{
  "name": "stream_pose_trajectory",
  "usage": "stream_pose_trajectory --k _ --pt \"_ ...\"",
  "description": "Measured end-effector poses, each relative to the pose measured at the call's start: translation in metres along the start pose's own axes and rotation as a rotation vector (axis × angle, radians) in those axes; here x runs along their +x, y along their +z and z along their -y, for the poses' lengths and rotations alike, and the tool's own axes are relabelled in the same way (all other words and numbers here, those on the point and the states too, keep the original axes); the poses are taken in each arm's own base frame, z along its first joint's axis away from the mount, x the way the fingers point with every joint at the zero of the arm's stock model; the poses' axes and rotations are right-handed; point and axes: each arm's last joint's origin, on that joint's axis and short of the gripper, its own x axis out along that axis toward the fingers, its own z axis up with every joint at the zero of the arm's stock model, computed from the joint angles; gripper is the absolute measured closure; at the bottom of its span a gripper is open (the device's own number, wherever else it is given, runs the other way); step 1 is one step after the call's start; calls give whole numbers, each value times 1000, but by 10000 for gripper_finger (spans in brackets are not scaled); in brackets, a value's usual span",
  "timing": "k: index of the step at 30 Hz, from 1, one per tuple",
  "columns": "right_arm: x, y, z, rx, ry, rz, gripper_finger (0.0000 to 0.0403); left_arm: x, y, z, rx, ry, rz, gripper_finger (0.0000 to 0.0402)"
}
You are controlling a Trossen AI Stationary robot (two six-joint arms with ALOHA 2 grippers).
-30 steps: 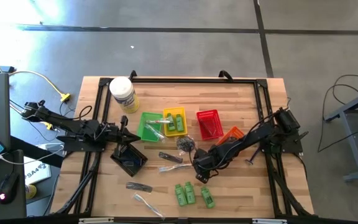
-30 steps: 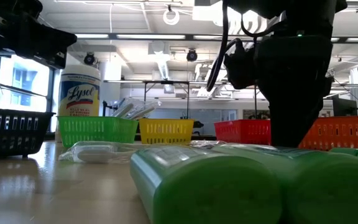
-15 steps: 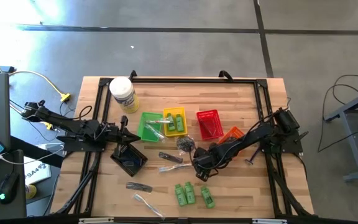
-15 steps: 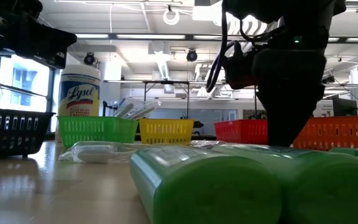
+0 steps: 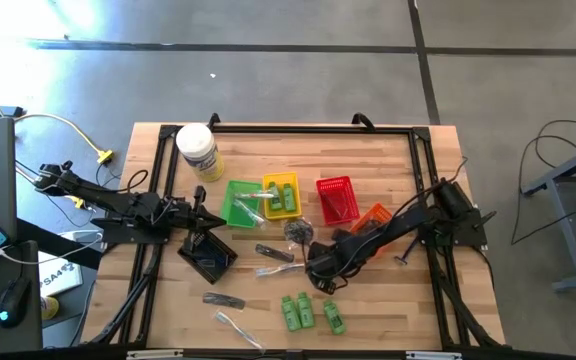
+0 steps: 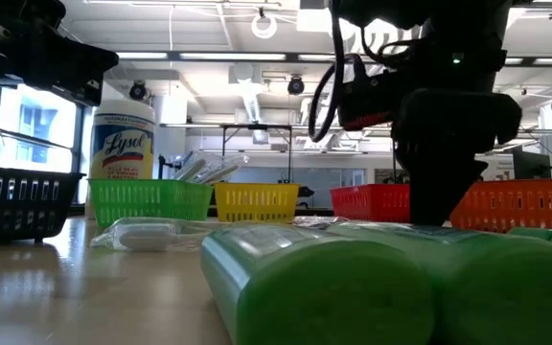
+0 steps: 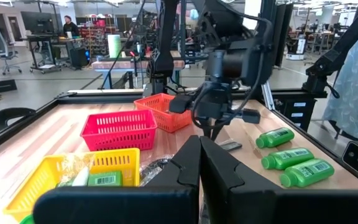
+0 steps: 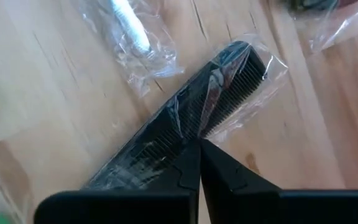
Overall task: Pick & Place Travel size toiletries
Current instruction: Put the top right black comb into the red basket
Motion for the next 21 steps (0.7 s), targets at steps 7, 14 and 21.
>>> stream_pose_trajectory --k 7,14,21 --pt "-32 11 -13 -57 -72 55 400 0 0 0 0 0 -1 402" --pt "-43 17 -14 -41 -60 45 400 0 0 0 -3 0 -2 402" --pt "-38 9 -17 17 61 -95 389 0 0 0 -22 0 -2 402"
